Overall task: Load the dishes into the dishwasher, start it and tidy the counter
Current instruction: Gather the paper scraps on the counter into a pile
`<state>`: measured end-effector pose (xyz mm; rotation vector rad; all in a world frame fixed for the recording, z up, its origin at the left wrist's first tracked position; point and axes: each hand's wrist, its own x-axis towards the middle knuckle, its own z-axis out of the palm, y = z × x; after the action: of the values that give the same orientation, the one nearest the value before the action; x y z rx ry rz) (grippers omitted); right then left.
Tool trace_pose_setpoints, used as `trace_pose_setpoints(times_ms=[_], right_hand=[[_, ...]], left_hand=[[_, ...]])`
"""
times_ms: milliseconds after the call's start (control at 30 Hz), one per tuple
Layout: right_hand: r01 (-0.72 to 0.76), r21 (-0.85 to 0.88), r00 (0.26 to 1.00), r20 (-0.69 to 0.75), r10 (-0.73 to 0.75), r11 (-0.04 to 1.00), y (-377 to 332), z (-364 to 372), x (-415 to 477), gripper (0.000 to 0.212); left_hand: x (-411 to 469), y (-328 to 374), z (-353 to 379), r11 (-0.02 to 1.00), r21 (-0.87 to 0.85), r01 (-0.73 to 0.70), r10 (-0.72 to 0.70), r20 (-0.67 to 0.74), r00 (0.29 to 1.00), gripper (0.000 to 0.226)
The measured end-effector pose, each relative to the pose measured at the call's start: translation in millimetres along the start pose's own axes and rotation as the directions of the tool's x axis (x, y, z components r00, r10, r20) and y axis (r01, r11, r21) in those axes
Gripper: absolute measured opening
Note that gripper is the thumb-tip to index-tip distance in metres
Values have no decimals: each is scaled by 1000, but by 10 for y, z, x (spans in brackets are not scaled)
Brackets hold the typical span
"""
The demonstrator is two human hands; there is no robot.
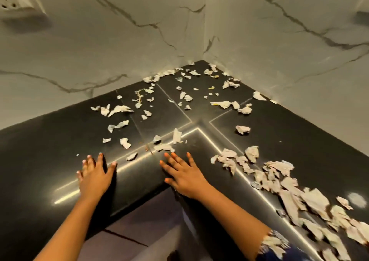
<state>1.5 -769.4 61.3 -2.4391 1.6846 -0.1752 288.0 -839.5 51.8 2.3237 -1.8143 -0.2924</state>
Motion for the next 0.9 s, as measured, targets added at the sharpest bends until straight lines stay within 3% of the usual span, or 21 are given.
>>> trace_pose_setpoints(times_ms=[100, 167, 333, 400, 467, 533, 567, 667, 767, 833, 900], right_hand=[[-124, 26, 992, 40, 123, 992, 123, 15, 450, 77], [-251, -15, 968, 14, 251, 968, 336, -44, 582, 72], [-611, -18, 790, -62, 609, 791, 737, -108, 456, 67], [-683, -76, 728, -149, 669, 726, 750, -123, 401, 83], [-667, -91, 739, -205, 642, 739, 668, -161, 434, 91], [-571, -14, 803, -220, 554, 821, 516, -195, 578, 87], [-496, 9, 846, -223, 485, 869, 421, -179, 676, 82], [-207, -58, 963, -191, 193, 977, 86, -68, 975, 62], [-70, -74, 997, -35, 67, 995, -76, 69, 1217, 57], [-126, -48, 992, -20, 125, 991, -4, 59, 1284, 64], [-240, -57, 970, -64, 236, 969, 173, 32, 1293, 73]], left_hand=[[210, 169, 48, 994, 50, -100, 98, 34, 995, 67], [289, 420, 115, 981, 60, -184, 181, 49, 982, 67], [430, 1153, 282, 906, 24, -422, 415, 139, 899, 63], [456, 1360, 300, 842, -57, -536, 535, 210, 818, 59], [498, 1421, 244, 785, -281, -552, 615, 250, 747, 53], [588, 1280, 97, 745, -500, -442, 571, 137, 809, 47], [661, 1127, 24, 757, -512, -406, 496, 47, 867, 46], [960, 407, -92, 937, -266, -227, 193, -147, 970, 54], [1151, -83, -124, 983, -151, 103, -112, -52, 992, 66], [1207, -33, -62, 990, -91, 109, -109, 2, 994, 69], [1236, 233, 20, 998, -21, -51, 51, 13, 999, 66]])
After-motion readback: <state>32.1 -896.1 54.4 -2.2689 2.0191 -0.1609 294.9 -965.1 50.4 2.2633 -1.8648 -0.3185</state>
